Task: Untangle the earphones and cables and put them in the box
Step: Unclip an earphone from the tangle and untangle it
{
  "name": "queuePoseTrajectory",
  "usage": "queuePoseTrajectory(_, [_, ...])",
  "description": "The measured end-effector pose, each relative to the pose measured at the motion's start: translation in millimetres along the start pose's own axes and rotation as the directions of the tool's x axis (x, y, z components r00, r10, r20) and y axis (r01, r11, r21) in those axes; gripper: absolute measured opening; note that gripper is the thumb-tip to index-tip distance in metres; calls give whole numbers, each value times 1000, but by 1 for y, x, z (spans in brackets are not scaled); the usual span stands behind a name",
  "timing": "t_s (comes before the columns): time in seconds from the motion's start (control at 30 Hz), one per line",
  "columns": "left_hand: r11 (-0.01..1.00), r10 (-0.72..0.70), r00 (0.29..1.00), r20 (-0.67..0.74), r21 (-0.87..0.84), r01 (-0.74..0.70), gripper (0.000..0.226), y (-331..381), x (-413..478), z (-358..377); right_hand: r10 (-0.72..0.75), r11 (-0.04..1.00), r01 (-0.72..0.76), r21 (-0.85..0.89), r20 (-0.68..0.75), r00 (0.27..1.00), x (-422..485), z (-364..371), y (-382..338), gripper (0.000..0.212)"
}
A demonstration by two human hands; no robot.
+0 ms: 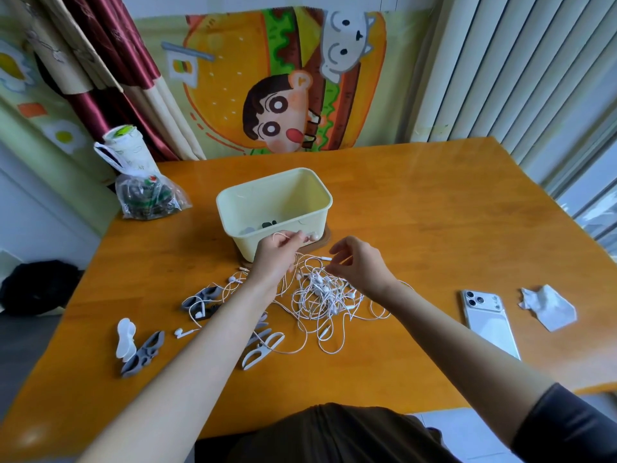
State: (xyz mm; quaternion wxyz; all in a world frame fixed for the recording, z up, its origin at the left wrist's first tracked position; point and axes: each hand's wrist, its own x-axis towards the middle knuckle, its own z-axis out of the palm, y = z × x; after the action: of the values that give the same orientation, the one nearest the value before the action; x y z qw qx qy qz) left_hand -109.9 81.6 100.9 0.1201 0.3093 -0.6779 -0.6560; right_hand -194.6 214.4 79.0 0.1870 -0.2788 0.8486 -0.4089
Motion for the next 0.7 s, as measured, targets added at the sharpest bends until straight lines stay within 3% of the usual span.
queuePoseTrajectory(0.13, [997,-20,994,110,-76,29,18,2,-6,2,53,989,-51,-138,8,999,5,-1,7,31])
queuePoseTrajectory(0.27, [988,-48,987,155,-140,70,11,1,-9,6,13,994,4,-110,154,988,4,7,1,50])
queuePoseTrajectory(0.33, [975,-45,983,179,-208,83,2,4,-10,8,-48,995,63,-81,177,983,2,16,-4,44])
queuePoseTrajectory(0.43, [964,-16,986,167,-258,59,7,13,-12,6,-87,994,95,-54,130,988,1,25,-11,25])
queuePoseTrajectory(0.6, [984,45,986,161,-179,-16,12,23,-12,-5,-91,988,93,-123,20,996,3,21,-14,36])
queuePoseTrajectory(0.7, [985,70,985,156,-168,-43,17,27,-12,-6,-144,990,144,-4,16,989,4,18,-19,22])
